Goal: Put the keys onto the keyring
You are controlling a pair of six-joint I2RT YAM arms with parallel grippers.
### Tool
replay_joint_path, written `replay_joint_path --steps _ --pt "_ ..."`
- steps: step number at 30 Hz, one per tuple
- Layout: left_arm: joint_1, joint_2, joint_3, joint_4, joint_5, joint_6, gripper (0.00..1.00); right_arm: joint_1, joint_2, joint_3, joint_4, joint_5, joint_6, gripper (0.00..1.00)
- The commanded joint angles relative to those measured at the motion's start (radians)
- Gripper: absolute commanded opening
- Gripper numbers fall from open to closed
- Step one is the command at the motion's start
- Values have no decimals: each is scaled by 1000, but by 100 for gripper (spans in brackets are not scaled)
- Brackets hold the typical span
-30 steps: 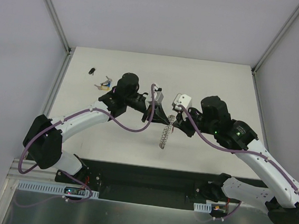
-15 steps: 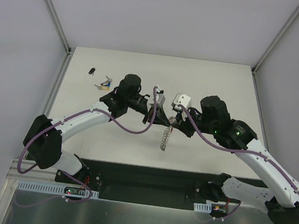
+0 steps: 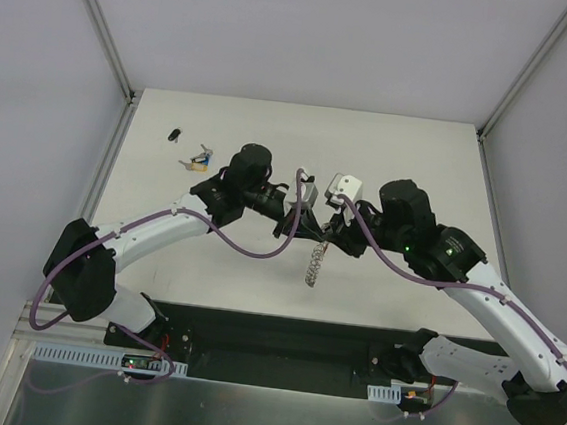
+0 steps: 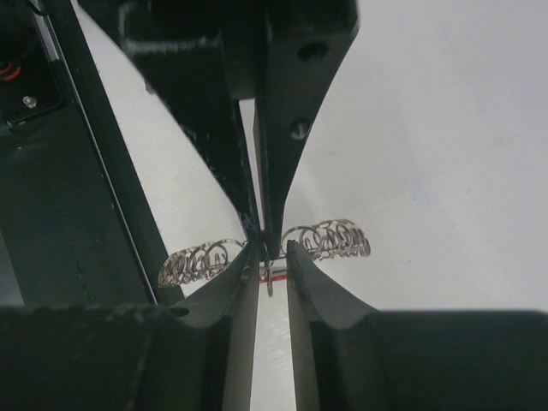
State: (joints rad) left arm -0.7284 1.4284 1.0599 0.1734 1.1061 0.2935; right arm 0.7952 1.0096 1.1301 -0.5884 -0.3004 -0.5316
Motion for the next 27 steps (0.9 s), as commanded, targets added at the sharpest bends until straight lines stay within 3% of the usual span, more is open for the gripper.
replay_joint_path --steps 1,4,6,9,18,27 --pt "-22 -58 14 3 -55 41 0 -8 -6 68 85 -9 15 30" --pt "-6 -75 -17 55 -77 -2 0 -39 -28 65 68 -25 27 41" --pt "10 -97 -83 208 -63 -98 0 -69 -40 57 53 -48 36 43" --pt "34 -121 -149 332 -63 -177 0 -117 -63 39 39 -110 48 43" --pt "43 -157 -172 382 -58 -224 0 -201 -59 -18 91 -308 67 42" --pt "46 -155 -170 442 -51 -290 0 -209 -16 17 99 -361 22 34"
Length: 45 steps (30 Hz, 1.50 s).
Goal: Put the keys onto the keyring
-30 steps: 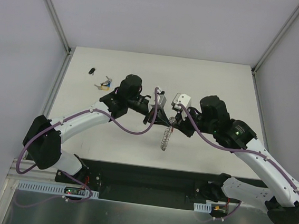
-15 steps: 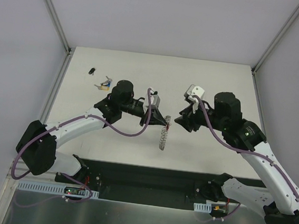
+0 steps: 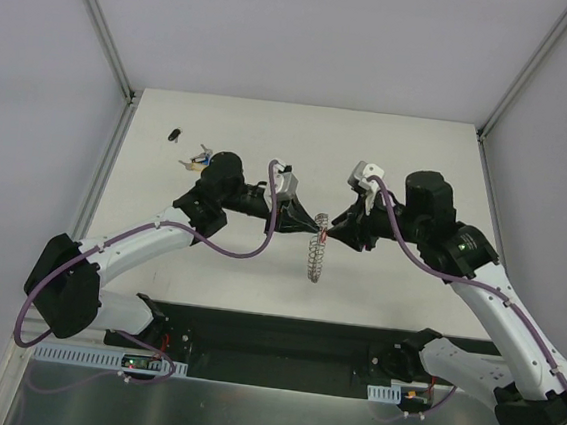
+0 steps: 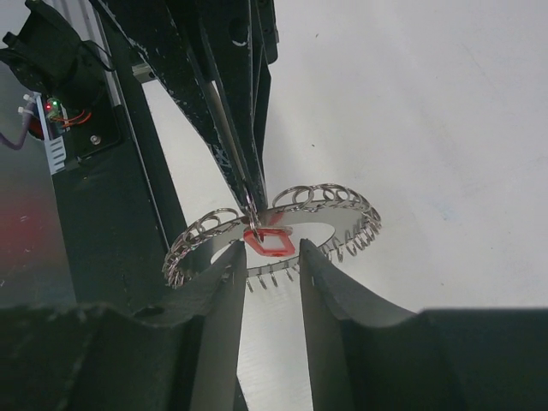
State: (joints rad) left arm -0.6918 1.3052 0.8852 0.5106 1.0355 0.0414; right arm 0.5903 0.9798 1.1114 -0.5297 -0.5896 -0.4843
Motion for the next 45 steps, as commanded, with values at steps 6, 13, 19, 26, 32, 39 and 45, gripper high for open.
replay_joint_path --steps 6,13,19,26,32,39,45 --pt "9 -26 12 109 23 -38 0 -7 22 42 37 -82 -37 29" --pt "9 -12 26 117 44 -72 0 -4 23 45 37 -73 -48 24" --pt "9 -6 35 120 55 -81 0 -6 25 48 36 -82 -51 22" --pt "9 0 41 126 69 -92 0 -4 28 54 36 -98 -54 20" --pt "9 3 41 131 74 -100 0 -4 36 61 33 -111 -56 16" --pt "9 6 41 132 75 -106 0 -3 42 93 -4 -125 -69 1" --pt "8 19 47 94 67 -92 0 3 46 125 -42 -111 -86 1"
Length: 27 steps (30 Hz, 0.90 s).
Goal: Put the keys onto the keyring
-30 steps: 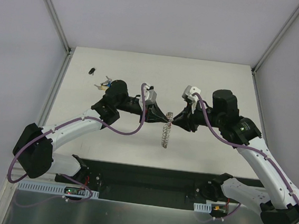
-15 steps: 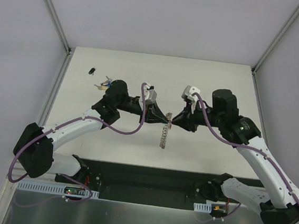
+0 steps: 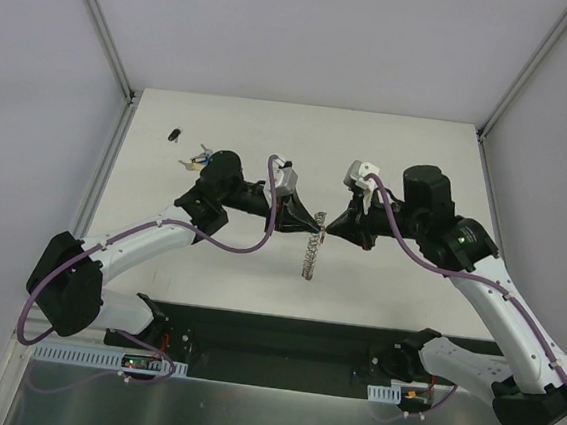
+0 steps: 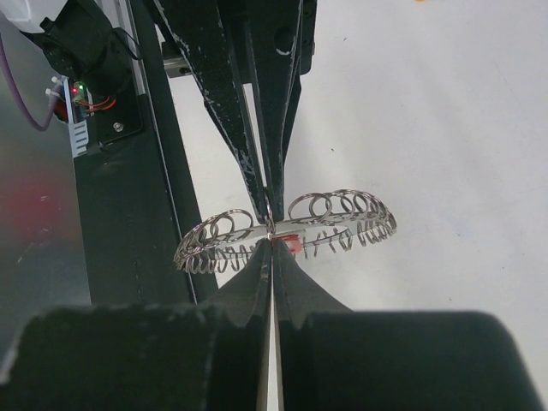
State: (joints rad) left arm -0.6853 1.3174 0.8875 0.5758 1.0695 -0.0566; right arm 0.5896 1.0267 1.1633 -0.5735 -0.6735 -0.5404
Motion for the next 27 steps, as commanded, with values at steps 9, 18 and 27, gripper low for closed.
replay_joint_path --steps 9,18,27 --pt "3 13 74 -56 32 41 0 47 35 104 -43 25 -64 1" --pt "1 0 90 -105 -11 34 0 90 65 137 -104 71 -108 1" --pt "9 -3 103 -123 -91 -55 0 121 70 145 -166 134 -159 1"
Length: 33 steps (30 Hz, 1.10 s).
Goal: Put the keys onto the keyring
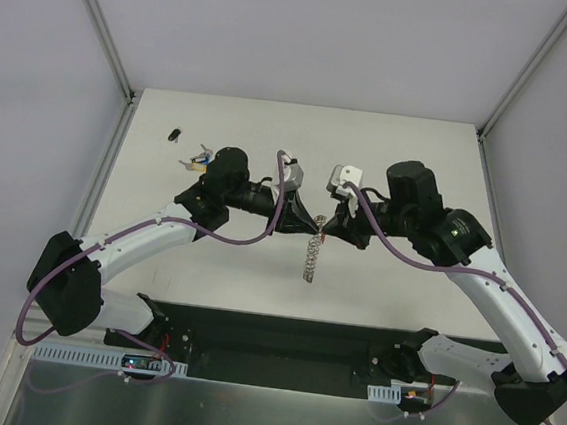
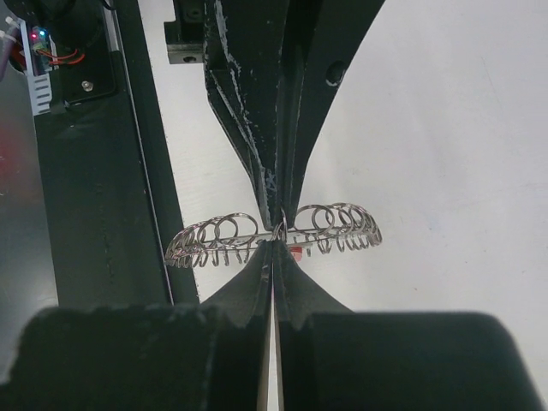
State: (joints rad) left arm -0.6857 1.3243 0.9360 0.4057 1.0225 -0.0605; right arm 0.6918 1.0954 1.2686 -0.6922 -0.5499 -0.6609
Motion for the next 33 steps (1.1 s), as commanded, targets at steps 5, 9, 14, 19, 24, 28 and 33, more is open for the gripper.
replay_joint_path --steps 5,9,14,19,24,28,33 --pt "11 -16 60 48 -62 -74 0 35 3 40 -78 36 -57 1" --pt "12 -31 46 83 -78 -90 0 38 1 29 -73 44 -57 1" --pt "11 -66 -26 212 -124 -137 0 41 -9 -14 -24 45 -14 1" --pt "12 -77 -94 364 -168 -219 0 40 -32 -74 57 47 53 1" --pt "11 -82 -187 582 -245 -285 0 40 -55 -135 157 60 128 1" --pt "11 -97 -209 597 -274 -274 0 38 -78 -192 207 114 168 1" --pt "12 -105 -224 602 -285 -271 0 40 -98 -225 259 197 213 1"
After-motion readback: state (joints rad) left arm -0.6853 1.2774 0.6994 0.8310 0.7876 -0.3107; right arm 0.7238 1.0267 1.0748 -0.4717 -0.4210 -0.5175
